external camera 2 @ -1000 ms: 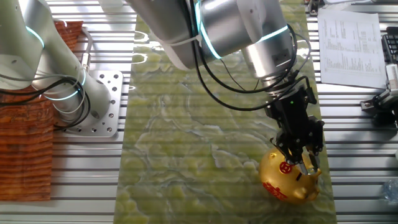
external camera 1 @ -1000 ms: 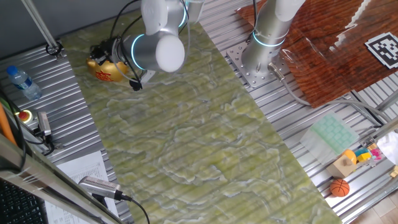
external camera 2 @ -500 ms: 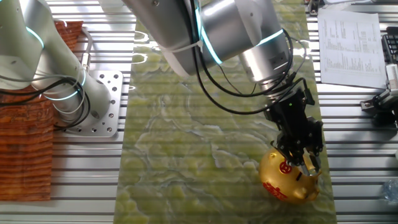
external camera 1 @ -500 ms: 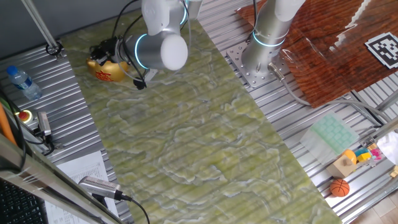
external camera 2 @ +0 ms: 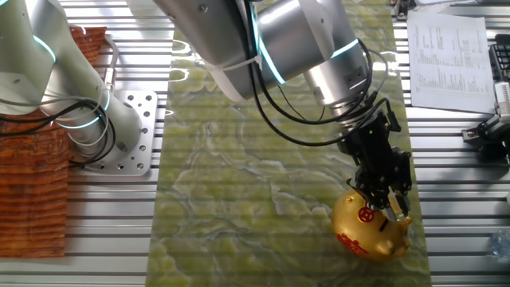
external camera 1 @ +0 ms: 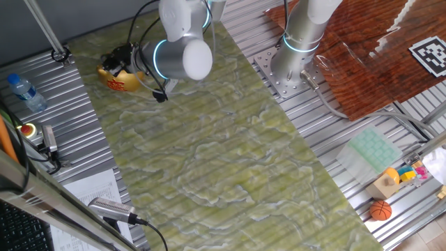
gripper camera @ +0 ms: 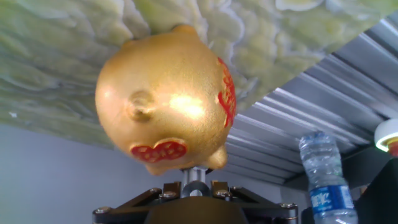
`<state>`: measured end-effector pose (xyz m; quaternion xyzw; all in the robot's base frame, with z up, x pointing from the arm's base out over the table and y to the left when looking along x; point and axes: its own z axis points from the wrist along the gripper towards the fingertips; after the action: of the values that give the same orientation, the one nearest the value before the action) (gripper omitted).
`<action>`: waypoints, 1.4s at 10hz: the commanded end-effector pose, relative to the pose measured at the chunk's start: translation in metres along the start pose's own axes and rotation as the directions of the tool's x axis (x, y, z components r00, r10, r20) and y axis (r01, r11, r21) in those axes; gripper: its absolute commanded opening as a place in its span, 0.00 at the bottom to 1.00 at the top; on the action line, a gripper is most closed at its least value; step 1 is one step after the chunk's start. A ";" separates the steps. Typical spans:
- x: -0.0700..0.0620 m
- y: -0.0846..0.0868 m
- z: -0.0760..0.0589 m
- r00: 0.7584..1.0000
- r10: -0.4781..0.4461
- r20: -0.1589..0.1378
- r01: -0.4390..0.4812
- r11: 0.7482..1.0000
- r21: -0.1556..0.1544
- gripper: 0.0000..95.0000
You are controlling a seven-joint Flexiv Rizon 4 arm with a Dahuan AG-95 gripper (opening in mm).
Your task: Drop coins into a piggy bank
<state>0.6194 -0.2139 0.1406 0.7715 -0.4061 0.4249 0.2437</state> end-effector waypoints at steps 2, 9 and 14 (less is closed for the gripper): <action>-0.001 0.007 0.002 0.999 -0.032 0.003 0.032 0.999 0.015 0.00; -0.003 0.013 0.004 1.000 -0.025 -0.001 0.025 0.998 0.051 0.00; -0.003 0.014 0.004 1.000 -0.015 0.004 0.014 0.998 0.059 0.00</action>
<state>0.6092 -0.2234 0.1358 0.7824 -0.3882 0.4334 0.2222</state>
